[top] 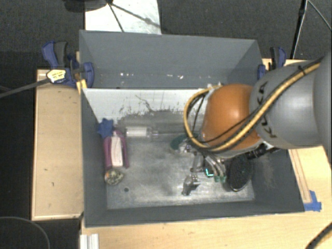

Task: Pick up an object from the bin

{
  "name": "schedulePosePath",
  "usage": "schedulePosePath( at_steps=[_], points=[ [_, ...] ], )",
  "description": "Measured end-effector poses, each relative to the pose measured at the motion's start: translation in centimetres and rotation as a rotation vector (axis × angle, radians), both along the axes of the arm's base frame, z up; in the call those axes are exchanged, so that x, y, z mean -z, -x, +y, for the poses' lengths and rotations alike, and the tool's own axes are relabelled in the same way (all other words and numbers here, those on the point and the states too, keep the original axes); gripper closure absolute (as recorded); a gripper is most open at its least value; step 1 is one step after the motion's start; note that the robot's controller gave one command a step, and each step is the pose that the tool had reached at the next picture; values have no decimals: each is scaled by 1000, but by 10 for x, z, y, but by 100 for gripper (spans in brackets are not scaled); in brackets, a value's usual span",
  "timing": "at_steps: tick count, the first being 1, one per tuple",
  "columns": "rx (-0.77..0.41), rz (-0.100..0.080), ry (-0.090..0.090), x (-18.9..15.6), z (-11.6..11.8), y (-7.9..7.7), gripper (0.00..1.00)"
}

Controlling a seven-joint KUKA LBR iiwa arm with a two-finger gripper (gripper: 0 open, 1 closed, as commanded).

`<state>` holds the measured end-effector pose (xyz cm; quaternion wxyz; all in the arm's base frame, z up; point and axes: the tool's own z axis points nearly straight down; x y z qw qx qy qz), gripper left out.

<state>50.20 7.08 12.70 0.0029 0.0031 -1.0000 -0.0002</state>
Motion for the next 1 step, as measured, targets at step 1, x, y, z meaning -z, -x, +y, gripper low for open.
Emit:
schedulePosePath(
  at_steps=[1],
  points=[
    [-120,-11,-2,54,-105,-55,0]
  ],
)
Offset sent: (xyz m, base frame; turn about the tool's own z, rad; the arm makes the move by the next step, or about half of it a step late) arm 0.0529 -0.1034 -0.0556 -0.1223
